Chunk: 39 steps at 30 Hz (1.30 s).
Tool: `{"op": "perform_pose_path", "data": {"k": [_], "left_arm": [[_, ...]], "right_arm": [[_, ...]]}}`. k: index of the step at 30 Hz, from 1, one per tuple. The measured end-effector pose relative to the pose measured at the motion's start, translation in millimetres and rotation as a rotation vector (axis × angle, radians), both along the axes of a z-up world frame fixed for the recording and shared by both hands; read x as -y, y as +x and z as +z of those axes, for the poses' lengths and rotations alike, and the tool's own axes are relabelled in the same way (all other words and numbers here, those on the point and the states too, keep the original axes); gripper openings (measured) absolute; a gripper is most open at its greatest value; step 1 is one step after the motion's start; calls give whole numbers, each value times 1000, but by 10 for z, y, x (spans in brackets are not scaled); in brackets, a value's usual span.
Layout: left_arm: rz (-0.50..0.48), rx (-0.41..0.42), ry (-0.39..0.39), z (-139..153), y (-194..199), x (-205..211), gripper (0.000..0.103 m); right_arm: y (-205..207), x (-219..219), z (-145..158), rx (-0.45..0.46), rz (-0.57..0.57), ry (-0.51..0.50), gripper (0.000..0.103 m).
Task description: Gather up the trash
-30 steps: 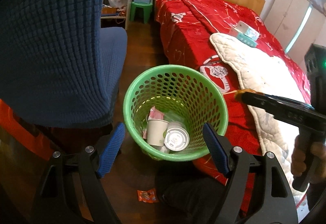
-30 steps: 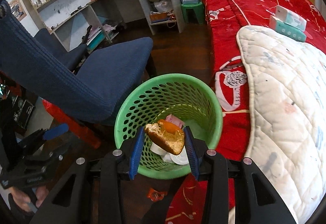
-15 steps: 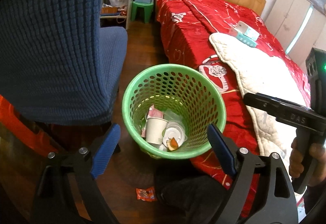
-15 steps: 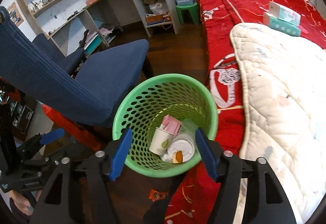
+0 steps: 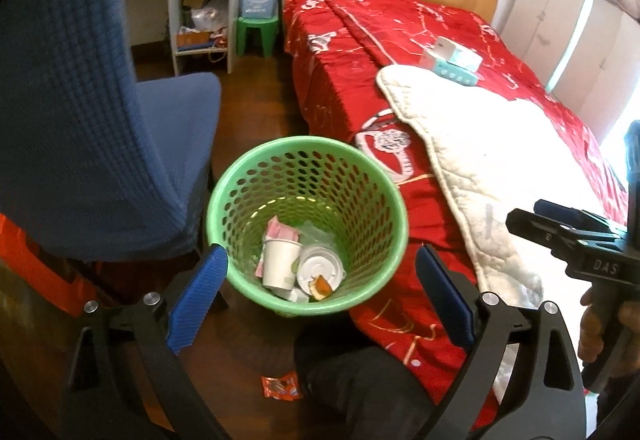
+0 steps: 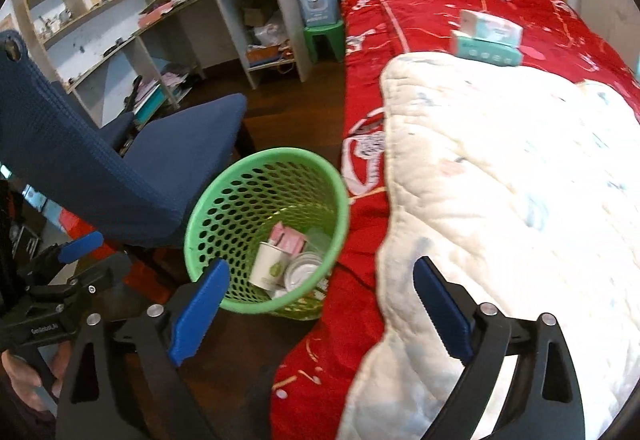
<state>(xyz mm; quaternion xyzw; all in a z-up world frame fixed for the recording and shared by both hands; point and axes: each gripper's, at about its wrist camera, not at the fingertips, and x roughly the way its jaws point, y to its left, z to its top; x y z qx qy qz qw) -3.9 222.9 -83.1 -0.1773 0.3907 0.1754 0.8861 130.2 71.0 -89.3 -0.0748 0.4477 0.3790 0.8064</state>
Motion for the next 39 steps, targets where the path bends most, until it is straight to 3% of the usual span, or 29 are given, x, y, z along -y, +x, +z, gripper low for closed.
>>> {"op": "perform_pose_path", "data": {"k": [6,13,28,39], "left_arm": [[-52,14,23,111,104,228,94],[-91,39,33,252,238,487,95],[-223,119,103,679,585,1251,98],[-245,163,64,755,613,1619,98]], "right_arm": [[32,370,66,-9,-84,11,93],[-24,785,164,53,-183,-41,95],[-203,1603,380,139,-366,-44,95],[-364,2114,537,180,-470,-15,96]]}}
